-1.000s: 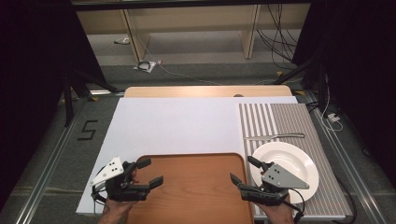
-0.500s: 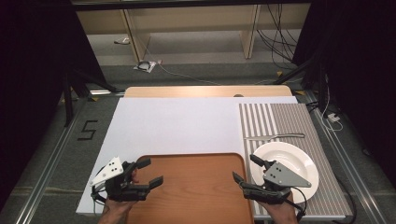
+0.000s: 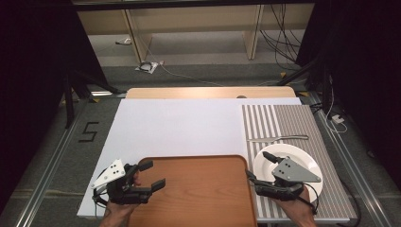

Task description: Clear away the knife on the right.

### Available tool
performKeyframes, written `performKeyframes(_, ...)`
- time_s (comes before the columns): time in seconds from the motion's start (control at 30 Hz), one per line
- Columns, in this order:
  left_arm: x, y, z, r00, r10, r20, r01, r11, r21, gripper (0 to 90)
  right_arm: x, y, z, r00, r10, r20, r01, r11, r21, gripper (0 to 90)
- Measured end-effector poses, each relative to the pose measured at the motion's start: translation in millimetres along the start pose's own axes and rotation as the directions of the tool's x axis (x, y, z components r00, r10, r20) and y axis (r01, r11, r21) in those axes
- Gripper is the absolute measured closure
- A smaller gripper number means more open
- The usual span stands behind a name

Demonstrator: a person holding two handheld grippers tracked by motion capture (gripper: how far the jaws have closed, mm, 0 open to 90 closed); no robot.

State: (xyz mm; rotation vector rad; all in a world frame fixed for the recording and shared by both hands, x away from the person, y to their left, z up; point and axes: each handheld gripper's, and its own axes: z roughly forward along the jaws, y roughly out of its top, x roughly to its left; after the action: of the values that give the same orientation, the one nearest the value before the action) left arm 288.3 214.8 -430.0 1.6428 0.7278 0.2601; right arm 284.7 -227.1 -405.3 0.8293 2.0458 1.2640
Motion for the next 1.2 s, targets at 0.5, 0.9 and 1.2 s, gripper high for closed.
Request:
performKeyframes(0.5,0.5,-0.3,0.1,1.0000,-0.001,-0.002,0.001,1.0000,0.005,15.9,-46.0,-1.1,-17.0,0.9943,-0.032,0.101,0.020,0.993,0.120,25.8)
performKeyframes(0.9,1.3,-0.6,-0.2,0.9999,-0.005,-0.010,0.005,1.0000,0.003,15.9,-78.0,0.4,-6.2,0.9917,-0.027,0.126,-0.001,0.977,0.215,26.1)
performKeyframes(1.2,3.8,-0.7,-1.8,0.9997,-0.017,-0.019,0.017,0.9998,-0.005,15.9,-102.1,7.6,2.8,0.9913,-0.028,0.128,-0.011,0.955,0.296,26.3)
